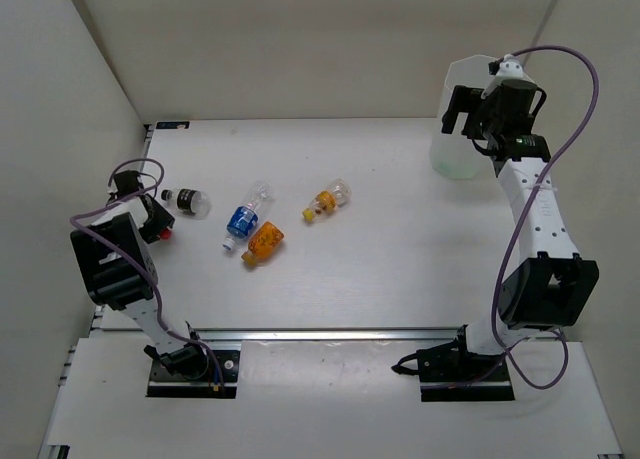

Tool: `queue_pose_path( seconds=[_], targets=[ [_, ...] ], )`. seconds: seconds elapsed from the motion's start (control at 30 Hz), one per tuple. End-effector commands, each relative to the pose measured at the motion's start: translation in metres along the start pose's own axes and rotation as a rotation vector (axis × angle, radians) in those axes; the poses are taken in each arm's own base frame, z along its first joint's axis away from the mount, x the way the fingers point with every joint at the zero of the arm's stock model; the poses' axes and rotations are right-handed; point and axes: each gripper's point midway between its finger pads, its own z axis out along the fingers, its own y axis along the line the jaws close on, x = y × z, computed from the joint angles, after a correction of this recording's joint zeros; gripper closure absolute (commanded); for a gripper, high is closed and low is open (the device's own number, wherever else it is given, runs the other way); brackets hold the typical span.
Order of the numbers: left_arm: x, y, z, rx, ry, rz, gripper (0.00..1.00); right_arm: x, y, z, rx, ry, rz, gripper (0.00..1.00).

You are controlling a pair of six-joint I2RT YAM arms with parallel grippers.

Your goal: Put the plastic bottles in the bin

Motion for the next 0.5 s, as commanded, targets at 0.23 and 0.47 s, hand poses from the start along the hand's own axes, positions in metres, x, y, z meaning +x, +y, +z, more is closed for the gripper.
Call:
queue_pose_path(
  seconds=[0.23,0.47],
  targets=[
    [-0.002,0.014,-0.023,-0.070,-0.040,0.072,0.81,-0.015,0.014,-0.044,-0.037,-0.074,0.008,0.01],
    [-0.047,-0.017,-0.122,0.122,-0.316,-0.047,0.83,0.000,0.073,-0.058,-0.193,-0.024,0.006,0.01]
  ],
)
